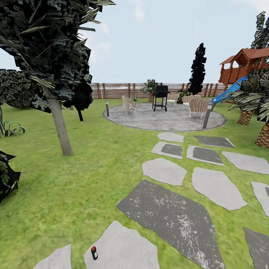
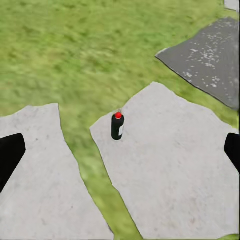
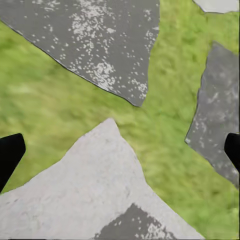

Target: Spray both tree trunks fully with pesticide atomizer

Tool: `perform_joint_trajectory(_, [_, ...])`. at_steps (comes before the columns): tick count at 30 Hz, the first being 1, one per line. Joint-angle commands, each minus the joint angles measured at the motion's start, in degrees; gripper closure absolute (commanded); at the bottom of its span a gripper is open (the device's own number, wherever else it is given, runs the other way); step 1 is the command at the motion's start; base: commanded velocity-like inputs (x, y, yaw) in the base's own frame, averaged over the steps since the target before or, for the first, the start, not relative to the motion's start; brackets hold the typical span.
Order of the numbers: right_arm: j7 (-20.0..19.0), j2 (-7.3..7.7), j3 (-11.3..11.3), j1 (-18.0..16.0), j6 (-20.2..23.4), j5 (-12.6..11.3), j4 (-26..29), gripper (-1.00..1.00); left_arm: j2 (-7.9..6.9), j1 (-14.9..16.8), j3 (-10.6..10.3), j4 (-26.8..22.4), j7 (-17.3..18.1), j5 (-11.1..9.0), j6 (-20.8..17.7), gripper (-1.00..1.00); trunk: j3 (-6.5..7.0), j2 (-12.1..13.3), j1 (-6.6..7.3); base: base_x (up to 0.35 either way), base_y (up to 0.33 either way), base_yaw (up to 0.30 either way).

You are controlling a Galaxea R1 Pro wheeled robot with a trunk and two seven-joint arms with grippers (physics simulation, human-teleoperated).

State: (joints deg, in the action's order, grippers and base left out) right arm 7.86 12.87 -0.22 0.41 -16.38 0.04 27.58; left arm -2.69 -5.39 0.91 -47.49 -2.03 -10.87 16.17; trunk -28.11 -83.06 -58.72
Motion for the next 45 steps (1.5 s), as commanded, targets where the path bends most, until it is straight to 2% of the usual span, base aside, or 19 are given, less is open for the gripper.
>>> perform_joint_trajectory(1, [2.0, 1.83, 0.0, 0.0, -0.3, 0.0, 0.6, -1.0, 0.01, 0.5, -0.1, -3.3, -1.2, -0.3, -0.4, -1.0, -0.05, 0.0, 0.0, 0.0, 0.0, 0.0])
perform_joint_trajectory(3, [6.0, 5.67, 0.0, -0.1, -0.6, 0.0, 1.3, -1.0, 0.17, 2.6, -0.1, -7.6, -3.4, -0.3, -2.6, -1.0, -0.05, 0.0, 0.0, 0.0, 0.0, 0.0])
perform_joint_trajectory(4, [10.0, 10.22, -0.1, -0.3, -0.8, -0.2, 1.7, -1.0, 0.45, 6.1, -0.2, -10.1, -5.2, -0.3, -6.1, -1.0, -0.05, 0.0, 0.0, 0.0, 0.0, 0.0])
perform_joint_trajectory(5, [11.9, 12.56, -0.2, -0.3, -0.8, -0.2, 1.8, -1.0, 0.61, 8.4, -0.2, -10.6, -5.9, -0.3, -8.1, -1.0, -0.05, 0.0, 0.0, 0.0, 0.0, 0.0])
perform_joint_trajectory(6, [16.4, 19.29, -2.3, -0.4, -1.0, -0.4, 1.4, -1.0, 1.39, 16.9, -0.3, -8.1, -7.2, -0.3, -12.9, -1.0, -0.05, 0.0, 0.0, 0.0, 0.0, 0.0])
perform_joint_trajectory(7, [18.3, 23.14, -5.4, -0.4, -1.0, -0.4, 0.3, -1.0, 2.26, 23.1, -0.3, -3.3, -7.7, -0.3, -14.8, -1.0, -0.05, 0.0, 0.0, 0.0, 0.0, 0.0])
perform_joint_trajectory(8, [18.9, 24.85, -7.4, -0.4, -1.1, -0.4, -0.5, -1.0, 2.82, 26.2, -0.3, -0.1, -7.8, -0.3, -15.3, -1.0, -0.05, 0.0, 0.0, 0.0, 0.0, 0.0])
perform_joint_trajectory(10, [20.4, 30.82, -16.8, -0.5, -1.1, -0.3, -4.0, -1.0, 4.8, 37.9, -0.3, 13.1, -8.2, -0.2, -14.0, -1.0, -0.05, 0.0, 0.0, 0.0, 0.0, 0.0])
perform_joint_trajectory(13, [20.8, 34.47, -21.5, -0.5, -1.2, -0.3, -5.9, -1.0, 6.3, 43.0, -0.3, 19.7, -8.3, -0.1, -10.1, -1.0, -0.05, 0.0, 0.0, 0.0, 0.0, 0.0])
perform_joint_trajectory(14, [21.0, 36.73, -23.3, -0.5, -1.2, -0.2, -6.8, -1.0, 7.12, 44.9, -0.4, 22.3, -8.3, 0.0, -7.9, -1.0, -0.05, 0.0, 0.0, 0.0, 0.0, 0.0])
perform_joint_trajectory(15, [21.2, 39.76, -24.9, -0.5, -1.2, -0.2, -8.6, -1.0, 7.83, 46.6, -0.4, 24.9, -8.4, 0.6, -5.9, -1.0, -0.05, 0.0, 0.0, 0.0, 0.0, 0.0])
perform_joint_trajectory(16, [21.2, 41.32, -25.4, -0.5, -1.2, -0.2, -9.6, -1.0, 8.1, 47.2, -0.5, 26.8, -8.4, 1.1, -4.9, -1.0, -0.05, 0.0, 0.0, 0.0, 0.0, 0.0])
perform_joint_trajectory(17, [21.3, 42.38, -25.8, -0.5, -1.2, -0.2, -10.2, -1.0, 8.27, 47.7, -0.5, 28.4, -8.3, 1.7, -3.5, -1.0, -0.05, 0.0, 0.0, 0.0, 0.0, 0.0])
perform_joint_trajectory(22, [21.4, 44.03, -26.3, -0.5, -1.2, 0.0, -11.1, -1.0, 8.57, 48.2, -0.8, 30.8, -8.2, 3.4, 2.6, -1.0, -0.05, 0.0, 0.0, 0.0, 0.0, 0.0])
perform_joint_trajectory(24, [21.4, 45.48, -26.4, -0.5, -1.2, 0.0, -11.3, -1.0, 8.52, 48.3, -1.2, 31.3, -8.2, 5.3, 5.1, -1.0, -0.23, -0.4, -0.22, 0.0, 0.0, 0.0])
perform_joint_trajectory(26, [21.4, 46.45, -26.5, -0.5, -1.2, 0.0, -11.3, -1.0, 8.51, 48.3, -1.3, 31.5, -8.2, 5.9, 5.7, -1.0, -0.59, -1.2, -0.66, 0.0, 0.0, 0.0])
perform_joint_trajectory(28, [21.4, 48.49, -26.5, -0.5, -1.2, 0.1, -11.4, -1.0, 8.49, 48.4, -1.4, 31.7, -8.2, 6.6, 6.6, -1.0, -0.94, -2.0, -1.1, 0.0, 0.0, 0.0])
perform_joint_trajectory(33, [21.5, 49.04, -26.3, -0.5, -1.3, 0.2, -11.4, -1.0, 8.47, 48.4, -1.4, 31.7, -8.2, 6.8, 6.8, -1.0, -1.84, -4.0, -2.2, 0.0, 0.0, 0.0])
perform_joint_trajectory(45, [21.8, 48.86, -26.0, -0.5, -1.4, 0.2, -11.4, -1.0, 8.42, 48.4, -1.4, 31.8, -8.2, 6.9, 6.9, -1.0, -4.0, -8.8, -4.84, 0.0, 0.0, 0.0])
